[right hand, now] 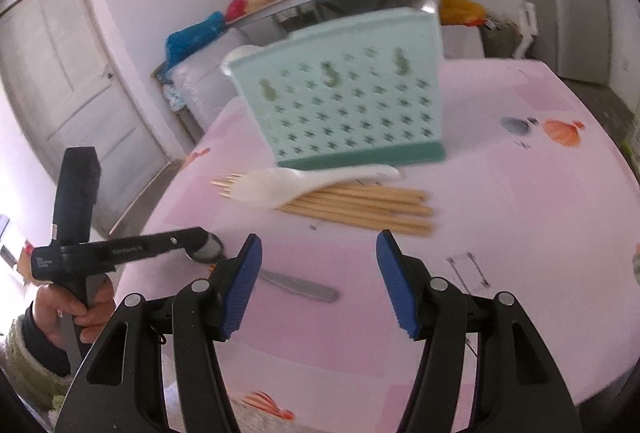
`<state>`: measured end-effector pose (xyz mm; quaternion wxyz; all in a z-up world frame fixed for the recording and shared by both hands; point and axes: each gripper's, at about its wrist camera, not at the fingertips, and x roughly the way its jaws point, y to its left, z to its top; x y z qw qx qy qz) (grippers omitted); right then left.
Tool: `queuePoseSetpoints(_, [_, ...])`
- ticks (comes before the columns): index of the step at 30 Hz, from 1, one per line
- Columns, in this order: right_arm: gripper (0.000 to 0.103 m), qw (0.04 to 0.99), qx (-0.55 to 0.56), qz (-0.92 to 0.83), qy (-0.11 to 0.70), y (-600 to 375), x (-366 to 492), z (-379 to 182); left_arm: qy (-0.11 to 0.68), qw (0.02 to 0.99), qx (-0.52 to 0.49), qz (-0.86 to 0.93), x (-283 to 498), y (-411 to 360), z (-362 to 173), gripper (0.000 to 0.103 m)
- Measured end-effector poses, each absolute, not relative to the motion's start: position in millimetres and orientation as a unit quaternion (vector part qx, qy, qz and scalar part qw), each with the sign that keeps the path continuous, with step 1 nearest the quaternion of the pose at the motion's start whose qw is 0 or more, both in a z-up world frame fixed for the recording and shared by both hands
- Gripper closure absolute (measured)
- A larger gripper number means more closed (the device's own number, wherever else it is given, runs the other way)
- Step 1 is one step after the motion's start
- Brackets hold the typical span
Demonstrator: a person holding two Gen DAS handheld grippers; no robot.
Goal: Organize utensils
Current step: 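Lift the spoon and lower it into the green caddy with the left tool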
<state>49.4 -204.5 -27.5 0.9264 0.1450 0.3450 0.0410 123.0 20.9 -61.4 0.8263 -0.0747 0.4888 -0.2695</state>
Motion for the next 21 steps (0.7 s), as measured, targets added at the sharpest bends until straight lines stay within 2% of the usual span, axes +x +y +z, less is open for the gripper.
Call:
queuePoseSetpoints(7, [0.045, 0.929, 0.040, 0.086, 0.358, -156.9, 90.9, -14.1, 0.489, 0.832, -0.065, -0.254, 116.7, 44.2, -59.4, 0.097])
queuePoseSetpoints(15, [0.046, 0.904, -0.152, 0.105, 0.385, -99.3, 132.0, -27.5, 0.489, 0.836, -0.074, -0.237, 112.6, 70.4, -60.4, 0.097])
queuePoseSetpoints(20, [0.048, 0.885, -0.213, 0.126, 0.395, -82.8, 143.0, -38.9, 0.488, 0.837, -0.080, -0.234, 112.4, 71.7, -62.1, 0.097])
queuePoseSetpoints(21, [0.053, 0.881, -0.225, 0.125, 0.397, -80.4, 145.1, -42.2, 0.487, 0.838, -0.080, -0.234, 112.3, 70.9, -61.8, 0.097])
